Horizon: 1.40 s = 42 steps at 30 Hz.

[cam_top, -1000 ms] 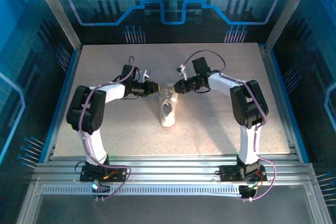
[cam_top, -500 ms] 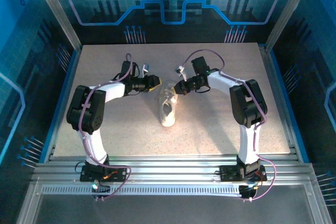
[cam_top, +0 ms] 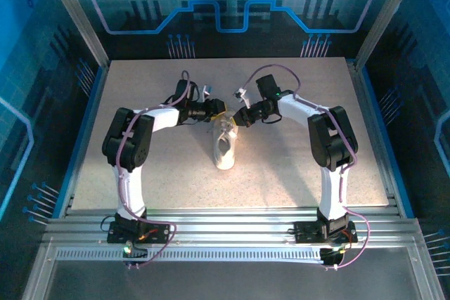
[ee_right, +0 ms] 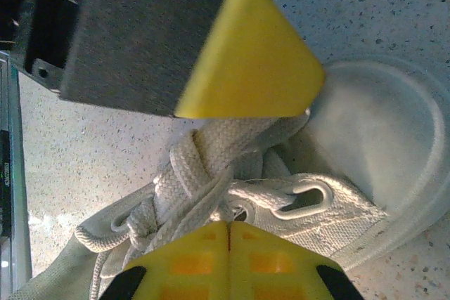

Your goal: Tie the shoes

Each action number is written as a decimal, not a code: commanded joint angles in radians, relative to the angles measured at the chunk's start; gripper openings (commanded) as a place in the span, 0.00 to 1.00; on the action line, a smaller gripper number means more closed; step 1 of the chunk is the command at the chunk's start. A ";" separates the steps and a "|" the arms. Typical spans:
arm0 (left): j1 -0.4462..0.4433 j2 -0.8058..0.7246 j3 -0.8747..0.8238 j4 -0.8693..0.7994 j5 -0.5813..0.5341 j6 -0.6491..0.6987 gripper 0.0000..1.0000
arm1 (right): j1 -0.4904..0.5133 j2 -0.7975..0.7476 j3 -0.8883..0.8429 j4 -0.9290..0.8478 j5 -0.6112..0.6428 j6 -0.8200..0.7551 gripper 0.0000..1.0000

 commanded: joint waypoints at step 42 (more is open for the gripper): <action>-0.123 -0.447 -0.208 -0.376 -0.373 0.212 0.00 | 0.069 0.141 0.251 -0.100 0.082 0.000 0.00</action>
